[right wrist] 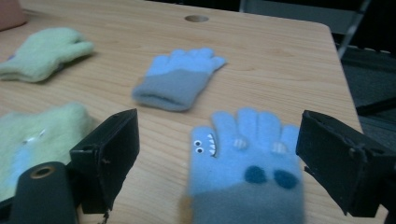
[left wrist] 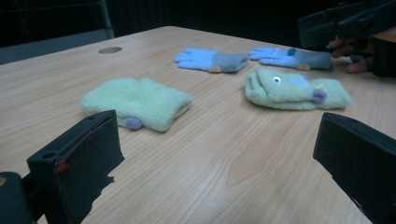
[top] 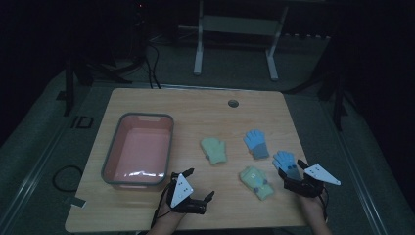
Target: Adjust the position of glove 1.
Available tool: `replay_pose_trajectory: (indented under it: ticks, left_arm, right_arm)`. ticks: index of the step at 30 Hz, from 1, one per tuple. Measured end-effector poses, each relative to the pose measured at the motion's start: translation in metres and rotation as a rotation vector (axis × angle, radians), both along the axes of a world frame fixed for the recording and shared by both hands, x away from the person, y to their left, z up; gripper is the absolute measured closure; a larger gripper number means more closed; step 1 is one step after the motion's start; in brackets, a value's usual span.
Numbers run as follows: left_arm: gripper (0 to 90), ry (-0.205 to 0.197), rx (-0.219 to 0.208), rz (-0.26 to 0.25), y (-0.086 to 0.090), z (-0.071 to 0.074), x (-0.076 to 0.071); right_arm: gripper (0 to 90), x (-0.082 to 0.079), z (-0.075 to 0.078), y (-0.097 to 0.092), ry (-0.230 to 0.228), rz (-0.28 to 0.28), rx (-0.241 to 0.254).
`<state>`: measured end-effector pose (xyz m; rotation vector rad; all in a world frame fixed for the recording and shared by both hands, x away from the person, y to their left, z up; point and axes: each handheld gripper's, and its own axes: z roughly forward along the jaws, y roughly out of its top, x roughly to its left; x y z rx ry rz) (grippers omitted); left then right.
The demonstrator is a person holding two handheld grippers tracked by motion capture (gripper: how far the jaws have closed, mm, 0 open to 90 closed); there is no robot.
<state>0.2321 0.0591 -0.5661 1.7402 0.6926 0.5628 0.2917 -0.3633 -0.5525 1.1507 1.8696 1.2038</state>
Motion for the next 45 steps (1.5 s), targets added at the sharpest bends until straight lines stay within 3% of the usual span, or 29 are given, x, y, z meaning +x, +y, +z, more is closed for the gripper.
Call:
replay_pose_trajectory:
  ticks: [7, 13, 16, 18, 23, 25, 30, 35, 45]
  left_arm:
    - [1.3, -0.009, 0.0, 0.005, 0.0, 0.0, -0.001]
    - [1.2, -0.017, -0.029, 0.007, 0.003, -0.001, -0.002]
    - [1.3, -0.007, -0.021, 0.004, 0.002, 0.0, -0.001]
    - [1.2, -0.012, -0.026, 0.009, 0.002, -0.001, -0.002]
    - [1.3, -0.012, -0.041, 0.012, 0.003, -0.001, -0.001]
    - [1.3, -0.014, -0.036, 0.004, 0.003, -0.001, -0.002]
    - [1.2, -0.022, -0.035, 0.002, 0.003, -0.001, -0.002]
    - [1.3, -0.024, -0.034, 0.003, 0.003, -0.001, -0.003]
    - [1.3, -0.021, -0.03, 0.008, 0.001, -0.001, -0.003]
  right_arm:
    - [13.4, -0.001, 0.0, -0.001, 0.002, -0.005, -0.003]
    - [13.4, 0.001, 0.0, -0.001, 0.042, -0.021, -0.005]
    - [12.7, 0.0, 0.002, 0.001, 0.052, 0.013, -0.02]
    - [12.5, -0.002, 0.006, 0.0, 0.066, 0.023, -0.005]
    - [13.7, -0.007, 0.021, 0.002, 0.141, -0.001, -0.02]
    - [14.0, -0.007, 0.026, 0.003, 0.208, -0.006, -0.035]
    - [12.8, -0.004, 0.036, 0.01, 0.257, -0.006, -0.035]
    - [11.2, -0.004, 0.048, 0.024, 0.274, 0.05, -0.027]
    - [11.2, 0.005, 0.075, 0.051, 0.231, 0.132, -0.039]
